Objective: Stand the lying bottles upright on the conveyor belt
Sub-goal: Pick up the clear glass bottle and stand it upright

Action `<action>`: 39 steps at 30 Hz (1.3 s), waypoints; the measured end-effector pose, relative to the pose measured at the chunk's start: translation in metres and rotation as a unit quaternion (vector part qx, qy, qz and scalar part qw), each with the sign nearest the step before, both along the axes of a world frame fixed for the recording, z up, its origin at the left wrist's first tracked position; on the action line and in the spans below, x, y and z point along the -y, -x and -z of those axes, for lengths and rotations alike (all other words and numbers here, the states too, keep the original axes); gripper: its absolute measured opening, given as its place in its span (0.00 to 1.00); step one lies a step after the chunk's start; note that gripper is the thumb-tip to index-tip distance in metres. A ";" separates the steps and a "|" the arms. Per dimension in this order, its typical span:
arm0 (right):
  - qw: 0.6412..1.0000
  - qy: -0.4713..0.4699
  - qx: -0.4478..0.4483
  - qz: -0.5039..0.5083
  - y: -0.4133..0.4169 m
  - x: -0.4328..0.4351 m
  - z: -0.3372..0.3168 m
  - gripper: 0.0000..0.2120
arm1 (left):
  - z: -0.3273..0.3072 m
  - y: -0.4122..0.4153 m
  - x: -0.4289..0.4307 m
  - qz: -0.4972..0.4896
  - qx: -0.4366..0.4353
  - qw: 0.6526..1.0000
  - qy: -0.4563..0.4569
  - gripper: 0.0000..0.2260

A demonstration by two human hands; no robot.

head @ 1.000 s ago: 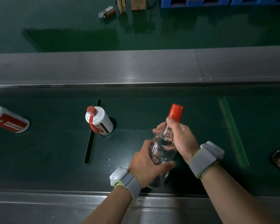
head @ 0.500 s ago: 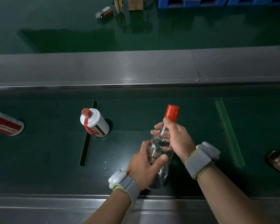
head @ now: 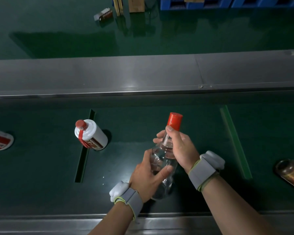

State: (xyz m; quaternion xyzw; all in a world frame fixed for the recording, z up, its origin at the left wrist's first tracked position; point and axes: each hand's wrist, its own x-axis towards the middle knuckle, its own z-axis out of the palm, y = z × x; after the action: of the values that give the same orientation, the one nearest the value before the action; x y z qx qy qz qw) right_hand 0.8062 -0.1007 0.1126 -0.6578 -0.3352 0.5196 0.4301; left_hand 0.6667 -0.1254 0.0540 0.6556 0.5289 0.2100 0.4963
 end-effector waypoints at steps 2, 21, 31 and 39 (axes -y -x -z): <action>1.000 0.000 -0.003 0.000 0.000 -0.001 0.001 0.20 | 0.000 -0.001 -0.002 0.003 -0.001 1.000 -0.001 0.27; 0.951 0.074 0.278 -0.113 -0.006 -0.038 0.002 0.07 | -0.002 -0.026 -0.064 -0.024 -0.110 0.994 0.000 0.32; 0.925 0.021 0.351 -0.142 -0.011 -0.064 0.021 0.10 | 0.019 -0.046 -0.097 -0.003 -0.101 0.994 -0.046 0.24; 0.932 0.008 0.340 -0.123 -0.020 -0.065 0.047 0.14 | 0.043 -0.055 -0.101 -0.001 -0.106 0.993 -0.059 0.20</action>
State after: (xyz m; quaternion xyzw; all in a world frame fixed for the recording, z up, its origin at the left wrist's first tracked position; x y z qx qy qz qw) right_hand 0.8267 -0.0355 0.0657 -0.7521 -0.5355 0.3166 0.2178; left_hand 0.7220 -0.0248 0.0115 0.7015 0.5662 0.1704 0.3978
